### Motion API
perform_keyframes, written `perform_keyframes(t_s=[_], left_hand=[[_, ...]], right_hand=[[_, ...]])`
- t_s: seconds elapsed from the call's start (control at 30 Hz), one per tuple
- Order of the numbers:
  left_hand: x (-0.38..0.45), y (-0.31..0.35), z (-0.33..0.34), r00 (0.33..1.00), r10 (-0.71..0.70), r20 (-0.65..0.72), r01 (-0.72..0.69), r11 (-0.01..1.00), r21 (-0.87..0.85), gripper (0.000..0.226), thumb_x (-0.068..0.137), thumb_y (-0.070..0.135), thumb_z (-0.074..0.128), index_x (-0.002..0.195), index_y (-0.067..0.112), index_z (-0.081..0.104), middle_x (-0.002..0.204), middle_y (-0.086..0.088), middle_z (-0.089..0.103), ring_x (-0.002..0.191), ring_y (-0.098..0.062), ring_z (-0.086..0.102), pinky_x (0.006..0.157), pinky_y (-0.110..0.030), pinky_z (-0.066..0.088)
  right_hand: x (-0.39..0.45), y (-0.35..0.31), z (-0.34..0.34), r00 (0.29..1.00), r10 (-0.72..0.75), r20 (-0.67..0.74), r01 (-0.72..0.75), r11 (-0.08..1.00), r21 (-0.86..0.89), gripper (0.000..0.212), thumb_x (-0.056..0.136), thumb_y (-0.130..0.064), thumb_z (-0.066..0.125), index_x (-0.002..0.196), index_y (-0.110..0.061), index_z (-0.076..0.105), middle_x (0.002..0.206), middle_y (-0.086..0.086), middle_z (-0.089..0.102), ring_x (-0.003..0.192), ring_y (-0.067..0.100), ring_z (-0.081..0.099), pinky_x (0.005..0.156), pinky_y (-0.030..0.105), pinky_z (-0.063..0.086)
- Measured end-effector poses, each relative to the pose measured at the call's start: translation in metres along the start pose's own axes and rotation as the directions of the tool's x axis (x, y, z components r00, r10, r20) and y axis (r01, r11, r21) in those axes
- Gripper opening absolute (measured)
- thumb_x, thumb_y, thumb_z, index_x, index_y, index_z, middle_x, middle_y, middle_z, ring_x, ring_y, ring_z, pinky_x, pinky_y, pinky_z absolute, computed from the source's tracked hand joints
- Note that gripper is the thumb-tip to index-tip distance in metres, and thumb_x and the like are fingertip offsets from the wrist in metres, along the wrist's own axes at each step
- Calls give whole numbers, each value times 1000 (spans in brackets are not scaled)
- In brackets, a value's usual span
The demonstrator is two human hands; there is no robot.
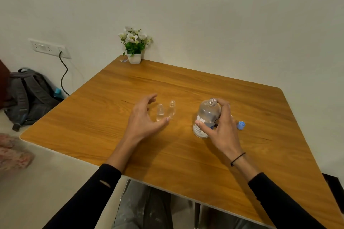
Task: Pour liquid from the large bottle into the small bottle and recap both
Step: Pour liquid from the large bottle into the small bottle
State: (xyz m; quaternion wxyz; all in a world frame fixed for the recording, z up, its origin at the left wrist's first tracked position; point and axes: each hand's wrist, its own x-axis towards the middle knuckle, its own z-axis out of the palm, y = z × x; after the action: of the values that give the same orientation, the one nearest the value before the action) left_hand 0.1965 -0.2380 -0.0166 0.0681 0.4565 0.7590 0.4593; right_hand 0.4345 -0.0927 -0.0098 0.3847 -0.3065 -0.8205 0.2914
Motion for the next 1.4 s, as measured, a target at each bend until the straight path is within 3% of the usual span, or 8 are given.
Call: perform_keyframes(t_s=[0.27,0.4,0.53,0.8,1.0,1.13,1.23,1.4], left_hand=[[41,49,10,998,8,67,-41,861,508,81,81,69,78,147,25,60,145,3,65,143,-20,50,116,-47,44],[46,47,23,998,-37,46,4,823,568,60,84,64,80,127,22,76,122,3,78,124,-21,65,105,-45,53],[46,48,27,995,-81,53,35,814,580,46,88,59,80,112,21,80,105,4,80,100,-16,72,103,-44,55],[26,81,9,996,62,70,-79,957,279,31,97,46,73,122,27,76,113,10,78,103,-7,71,89,-38,62],[-15,80,25,955,231,185,-226,973,-47,33,107,33,63,138,24,67,113,3,64,105,-17,64,91,-50,58],[-22,73,39,956,189,225,-162,978,-133,35,108,29,62,142,20,65,111,-3,59,107,-23,62,86,-54,63],[-23,72,43,959,193,209,-162,974,-157,33,108,29,63,139,19,66,109,-2,58,106,-22,62,85,-52,64],[-24,74,45,949,227,220,-208,972,-108,27,106,30,65,130,18,69,103,0,59,98,-12,59,91,-33,55]], right_hand=[[0,-1,0,1000,4,2,-4,1000,-19,85,77,-54,87,143,-41,35,129,-19,56,108,-8,60,79,11,54],[-1,3,1,1000,-9,1,9,1000,-6,84,79,-48,88,144,-39,36,135,-9,56,113,14,63,86,36,62],[-1,4,1,1000,-19,3,19,1000,3,82,80,-48,87,144,-39,36,135,-9,56,114,16,63,87,41,62],[-3,1,-2,1000,5,27,-6,999,39,79,82,-49,86,145,-40,39,135,-13,57,118,10,60,90,38,60],[2,-8,-31,981,-128,147,155,970,-187,78,88,-55,76,155,-39,39,139,-8,58,121,12,55,92,32,53],[9,-21,-55,947,-168,275,278,857,-434,75,89,-54,72,155,-39,39,123,-2,60,106,16,54,75,31,49],[11,-27,-64,920,-116,373,314,788,-530,76,91,-54,71,158,-38,37,126,0,58,107,16,51,80,31,47],[12,-32,-68,904,-89,418,345,731,-589,77,90,-54,72,157,-39,37,125,0,57,103,11,44,79,29,39]])
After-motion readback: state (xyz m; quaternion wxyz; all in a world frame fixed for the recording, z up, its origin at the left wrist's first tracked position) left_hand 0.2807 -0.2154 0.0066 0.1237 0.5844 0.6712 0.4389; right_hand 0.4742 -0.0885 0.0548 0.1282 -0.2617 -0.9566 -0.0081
